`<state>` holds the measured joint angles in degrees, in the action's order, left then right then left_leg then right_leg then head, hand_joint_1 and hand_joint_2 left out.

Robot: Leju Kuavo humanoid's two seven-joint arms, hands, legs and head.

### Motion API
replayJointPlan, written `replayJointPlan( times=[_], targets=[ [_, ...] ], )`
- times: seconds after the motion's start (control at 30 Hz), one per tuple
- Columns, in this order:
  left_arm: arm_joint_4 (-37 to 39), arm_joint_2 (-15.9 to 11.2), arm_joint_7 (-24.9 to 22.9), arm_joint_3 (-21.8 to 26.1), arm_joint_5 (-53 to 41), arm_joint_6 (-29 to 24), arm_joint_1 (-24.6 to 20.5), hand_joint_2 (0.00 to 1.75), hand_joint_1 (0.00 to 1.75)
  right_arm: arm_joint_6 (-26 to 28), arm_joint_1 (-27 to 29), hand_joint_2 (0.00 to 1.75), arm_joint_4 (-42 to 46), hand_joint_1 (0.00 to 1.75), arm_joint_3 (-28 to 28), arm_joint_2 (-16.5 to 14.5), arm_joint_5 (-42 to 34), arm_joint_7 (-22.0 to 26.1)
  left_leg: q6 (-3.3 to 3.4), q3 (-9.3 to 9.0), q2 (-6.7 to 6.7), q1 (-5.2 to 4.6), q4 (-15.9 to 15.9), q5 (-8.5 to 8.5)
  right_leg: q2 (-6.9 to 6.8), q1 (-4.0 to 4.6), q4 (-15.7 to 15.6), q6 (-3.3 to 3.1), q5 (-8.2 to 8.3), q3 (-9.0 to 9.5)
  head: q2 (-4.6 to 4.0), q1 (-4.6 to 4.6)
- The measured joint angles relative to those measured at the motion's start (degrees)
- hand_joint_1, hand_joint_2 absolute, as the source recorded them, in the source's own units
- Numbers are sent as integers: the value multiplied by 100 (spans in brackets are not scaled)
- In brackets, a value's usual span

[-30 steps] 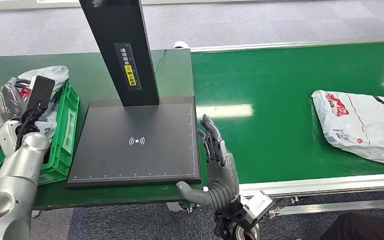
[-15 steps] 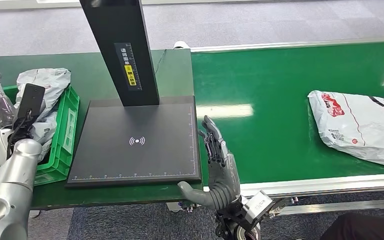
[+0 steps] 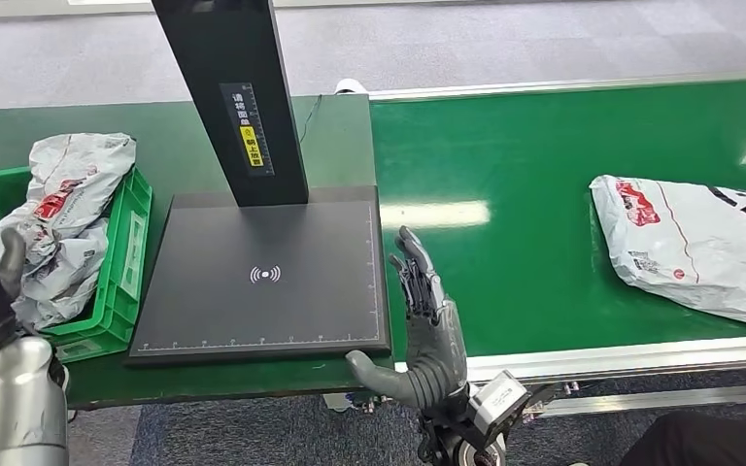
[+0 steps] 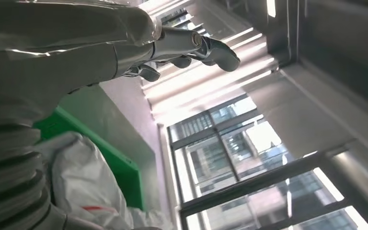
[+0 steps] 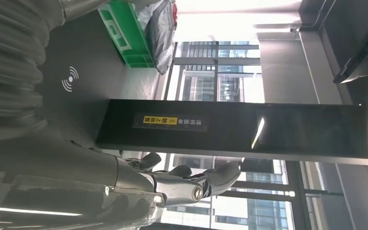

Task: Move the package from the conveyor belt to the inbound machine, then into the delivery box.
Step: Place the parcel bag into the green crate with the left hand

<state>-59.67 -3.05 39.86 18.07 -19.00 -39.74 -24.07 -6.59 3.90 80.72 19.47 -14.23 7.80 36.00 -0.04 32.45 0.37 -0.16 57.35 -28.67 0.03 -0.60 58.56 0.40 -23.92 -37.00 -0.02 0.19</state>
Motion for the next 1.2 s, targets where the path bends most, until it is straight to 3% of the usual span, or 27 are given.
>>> replayJointPlan(
  times=[0.33,0.47,0.53,0.63,0.77,0.9,1.2],
  targets=[
    [-3494,897,33,111,407,-22,2165,175,0,222,133,175,3,0,26,-13,67,-141,-2,-8,3,1,0,-24,9,2,-2,3,-14,6,0,-2],
    [-4550,1222,35,-222,499,75,2812,175,0,549,173,175,15,0,62,-13,315,-444,1,-10,-4,0,0,-27,3,1,-5,9,-22,8,1,-2],
    [-4612,1267,35,-710,643,244,2990,175,0,965,181,175,3,0,77,-13,623,-607,2,-13,-13,-1,0,-28,-3,1,-8,12,-25,13,0,-2],
    [-4344,1277,34,-1834,897,567,3133,175,0,1563,182,175,-88,0,83,-15,1036,-892,4,-12,-24,-1,0,-29,-9,0,-8,14,-25,27,0,-1],
    [-3893,1349,32,-2880,1355,1594,3306,175,0,1796,159,175,-345,0,-17,-53,1180,-1079,7,-15,-12,-1,0,-31,-5,-6,-7,13,-21,28,0,-2],
    [-3642,1407,32,-3242,1428,1968,3417,175,0,1806,102,175,-529,0,-138,-103,1208,-1107,7,-12,-14,0,0,-31,-6,-2,-6,14,-23,22,0,-3],
    [-3045,1603,-298,-3316,1019,2959,3487,175,0,1763,25,175,-794,0,-339,-214,1087,-1043,8,-8,-13,1,0,-33,-6,-1,-6,14,-26,19,1,-2]
  ],
)
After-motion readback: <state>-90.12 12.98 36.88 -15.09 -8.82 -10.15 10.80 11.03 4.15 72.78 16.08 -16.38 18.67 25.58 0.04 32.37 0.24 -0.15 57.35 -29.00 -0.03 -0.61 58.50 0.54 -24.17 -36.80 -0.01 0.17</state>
